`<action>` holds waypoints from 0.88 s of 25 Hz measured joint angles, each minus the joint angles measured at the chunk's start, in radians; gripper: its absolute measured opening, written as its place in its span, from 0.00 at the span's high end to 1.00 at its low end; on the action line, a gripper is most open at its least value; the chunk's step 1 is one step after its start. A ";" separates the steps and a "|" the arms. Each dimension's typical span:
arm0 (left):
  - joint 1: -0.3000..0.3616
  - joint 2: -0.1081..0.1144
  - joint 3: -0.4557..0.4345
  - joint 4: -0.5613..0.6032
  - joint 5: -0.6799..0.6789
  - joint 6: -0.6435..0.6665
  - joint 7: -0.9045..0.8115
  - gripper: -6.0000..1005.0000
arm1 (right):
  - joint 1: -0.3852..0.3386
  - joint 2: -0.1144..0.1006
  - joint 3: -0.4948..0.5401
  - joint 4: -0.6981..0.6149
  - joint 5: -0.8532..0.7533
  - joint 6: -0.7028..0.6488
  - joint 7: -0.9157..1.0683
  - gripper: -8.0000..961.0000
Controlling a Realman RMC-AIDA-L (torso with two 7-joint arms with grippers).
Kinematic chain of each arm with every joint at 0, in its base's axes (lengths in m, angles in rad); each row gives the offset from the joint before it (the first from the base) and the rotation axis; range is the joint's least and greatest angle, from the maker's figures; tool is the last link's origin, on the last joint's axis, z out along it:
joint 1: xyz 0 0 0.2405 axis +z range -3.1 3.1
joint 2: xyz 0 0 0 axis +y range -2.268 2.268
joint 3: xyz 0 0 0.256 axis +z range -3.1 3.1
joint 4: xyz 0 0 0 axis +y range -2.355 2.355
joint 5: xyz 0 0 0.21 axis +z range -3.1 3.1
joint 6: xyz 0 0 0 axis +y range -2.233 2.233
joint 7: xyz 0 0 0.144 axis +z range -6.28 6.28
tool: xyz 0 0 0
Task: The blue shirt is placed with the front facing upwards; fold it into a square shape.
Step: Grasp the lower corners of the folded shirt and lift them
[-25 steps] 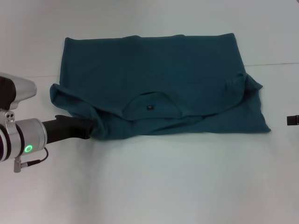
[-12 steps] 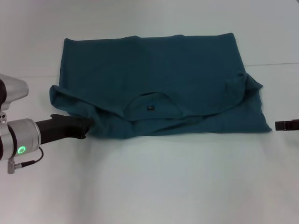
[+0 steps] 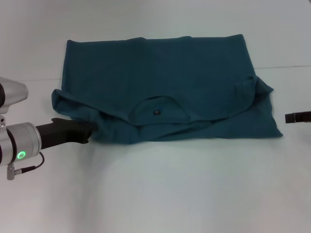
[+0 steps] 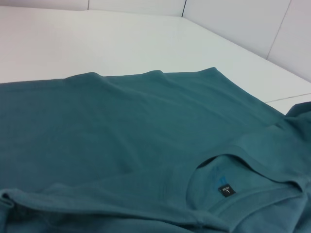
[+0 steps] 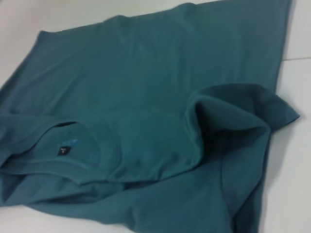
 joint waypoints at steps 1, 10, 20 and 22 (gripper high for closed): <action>0.000 0.000 0.000 0.000 0.000 0.000 0.000 0.98 | 0.007 -0.003 0.000 0.000 -0.011 -0.001 0.009 0.20; -0.003 0.002 0.002 -0.007 0.005 0.001 -0.001 0.98 | 0.048 0.004 -0.037 0.052 -0.080 0.059 0.020 0.20; -0.007 0.001 0.001 -0.013 0.006 -0.004 0.004 0.98 | 0.079 0.029 -0.081 0.124 -0.081 0.193 0.017 0.20; -0.007 0.001 0.000 -0.013 0.006 -0.004 0.005 0.98 | 0.086 0.030 -0.096 0.148 -0.081 0.214 0.017 0.20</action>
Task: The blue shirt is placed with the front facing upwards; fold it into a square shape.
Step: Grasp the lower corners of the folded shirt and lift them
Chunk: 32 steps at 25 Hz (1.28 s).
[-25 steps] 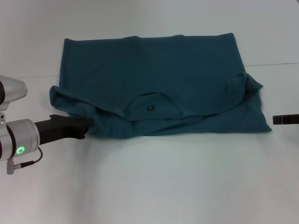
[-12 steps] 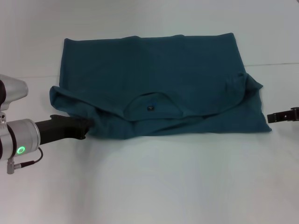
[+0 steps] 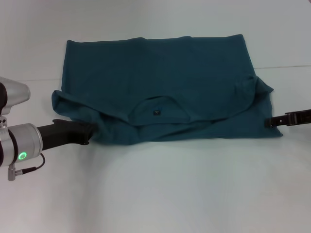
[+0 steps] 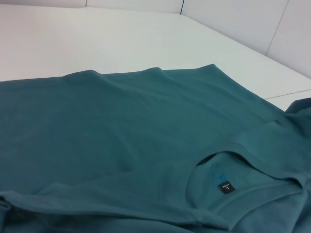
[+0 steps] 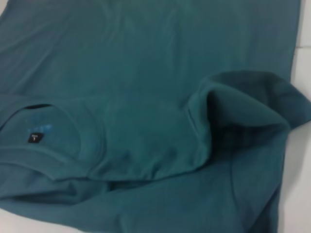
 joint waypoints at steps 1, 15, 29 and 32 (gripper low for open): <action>0.000 0.000 0.000 0.000 0.000 0.000 0.000 0.98 | 0.004 0.000 -0.009 0.013 0.000 0.014 0.000 0.20; 0.000 0.002 0.000 0.000 0.000 0.001 0.001 0.98 | 0.026 0.003 -0.034 0.108 0.003 0.121 -0.001 0.26; 0.002 0.002 0.000 0.000 -0.002 0.000 0.003 0.98 | 0.035 0.013 -0.040 0.142 0.000 0.169 -0.019 0.48; 0.004 0.002 -0.001 0.001 -0.003 0.001 0.003 0.98 | 0.036 0.013 -0.042 0.148 0.002 0.177 -0.019 0.55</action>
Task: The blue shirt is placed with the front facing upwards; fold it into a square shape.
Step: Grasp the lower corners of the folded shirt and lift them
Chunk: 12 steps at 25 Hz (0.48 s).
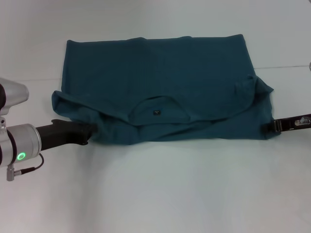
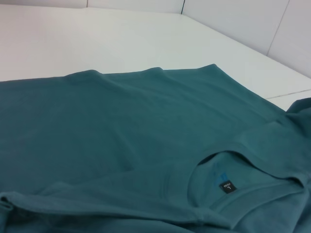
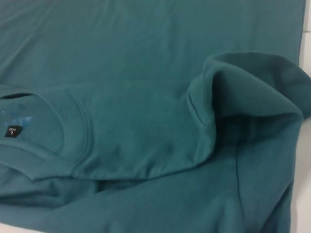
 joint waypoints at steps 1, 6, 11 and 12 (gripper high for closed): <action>0.000 0.000 0.000 0.001 0.000 0.000 0.000 0.98 | 0.000 0.000 0.000 0.001 0.001 0.000 -0.002 0.59; 0.001 0.000 -0.002 0.003 0.000 0.000 0.000 0.98 | -0.001 0.001 0.000 0.000 0.001 -0.001 -0.011 0.77; 0.003 0.000 -0.021 0.001 0.005 -0.005 0.001 0.98 | -0.017 0.001 0.005 -0.028 0.008 -0.025 -0.022 0.95; 0.004 0.001 -0.031 0.000 0.005 -0.007 0.002 0.98 | -0.025 0.001 0.007 -0.043 0.013 -0.038 -0.023 0.95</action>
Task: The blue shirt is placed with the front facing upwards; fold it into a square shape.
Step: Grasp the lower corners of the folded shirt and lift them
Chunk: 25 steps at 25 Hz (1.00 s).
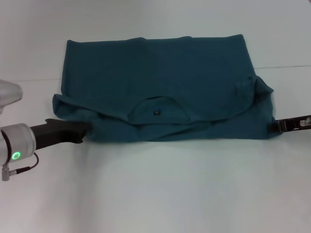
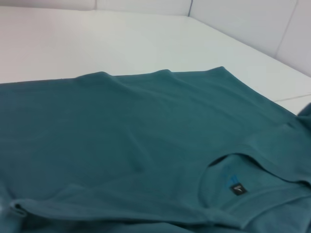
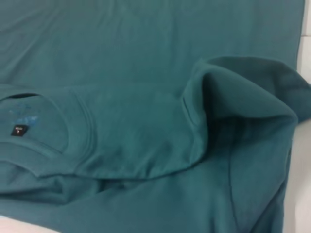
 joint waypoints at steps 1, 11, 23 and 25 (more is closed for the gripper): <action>0.000 0.000 -0.007 -0.001 0.000 -0.002 0.001 0.98 | -0.008 0.000 0.001 -0.016 0.007 -0.016 -0.001 0.95; -0.006 0.005 -0.042 -0.033 0.002 -0.050 0.012 0.98 | -0.105 0.000 0.004 -0.120 0.135 -0.128 -0.074 0.95; -0.010 0.008 -0.049 -0.054 0.002 -0.100 0.009 0.98 | -0.185 -0.011 0.057 -0.139 0.287 -0.196 -0.166 0.95; -0.016 0.010 -0.050 -0.067 0.002 -0.102 0.009 0.98 | -0.186 -0.014 0.075 -0.139 0.294 -0.215 -0.173 0.95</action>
